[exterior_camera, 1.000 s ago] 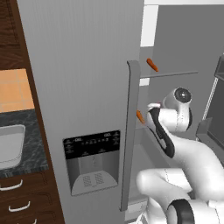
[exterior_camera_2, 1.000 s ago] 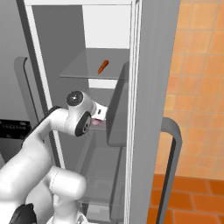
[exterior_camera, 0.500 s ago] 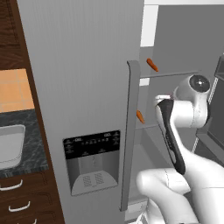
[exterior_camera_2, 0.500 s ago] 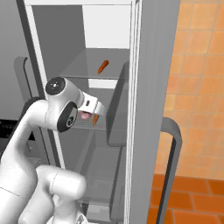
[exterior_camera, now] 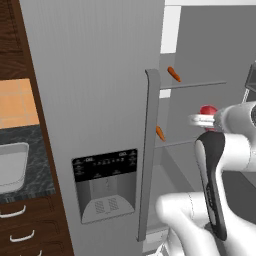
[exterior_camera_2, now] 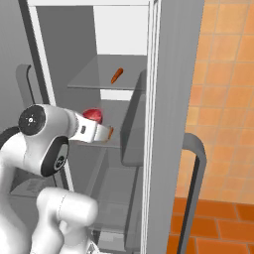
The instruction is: Place one carrot and one steak in each tupperware on the nearby counter, to pack two identical lunches.
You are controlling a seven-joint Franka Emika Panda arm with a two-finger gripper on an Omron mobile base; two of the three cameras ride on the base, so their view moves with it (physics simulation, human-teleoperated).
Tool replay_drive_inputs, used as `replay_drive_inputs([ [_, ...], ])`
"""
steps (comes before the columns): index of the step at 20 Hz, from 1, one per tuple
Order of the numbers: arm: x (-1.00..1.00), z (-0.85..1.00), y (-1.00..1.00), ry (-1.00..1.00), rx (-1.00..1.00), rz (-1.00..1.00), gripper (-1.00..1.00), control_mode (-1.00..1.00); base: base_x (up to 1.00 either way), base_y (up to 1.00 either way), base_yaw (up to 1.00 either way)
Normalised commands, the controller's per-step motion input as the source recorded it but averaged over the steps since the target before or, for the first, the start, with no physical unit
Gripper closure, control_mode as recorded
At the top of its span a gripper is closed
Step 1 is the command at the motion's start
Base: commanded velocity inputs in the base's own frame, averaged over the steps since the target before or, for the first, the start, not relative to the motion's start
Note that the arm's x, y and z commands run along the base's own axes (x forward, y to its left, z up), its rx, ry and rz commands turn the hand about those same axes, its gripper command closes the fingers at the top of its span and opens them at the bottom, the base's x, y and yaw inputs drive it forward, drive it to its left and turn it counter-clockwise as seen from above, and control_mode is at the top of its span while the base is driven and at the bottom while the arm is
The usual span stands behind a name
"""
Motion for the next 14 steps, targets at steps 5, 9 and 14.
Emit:
replay_drive_inputs([
  [5,-0.45,0.19,0.19,-0.01,0.00,0.00,1.00,1.00,-0.40,0.16,0.00],
  [9,0.00,0.00,0.00,0.00,0.00,0.00,1.00,1.00,-1.00,0.35,0.00],
  [14,0.00,0.00,0.00,0.00,0.00,0.00,1.00,1.00,-0.97,0.97,0.00],
])
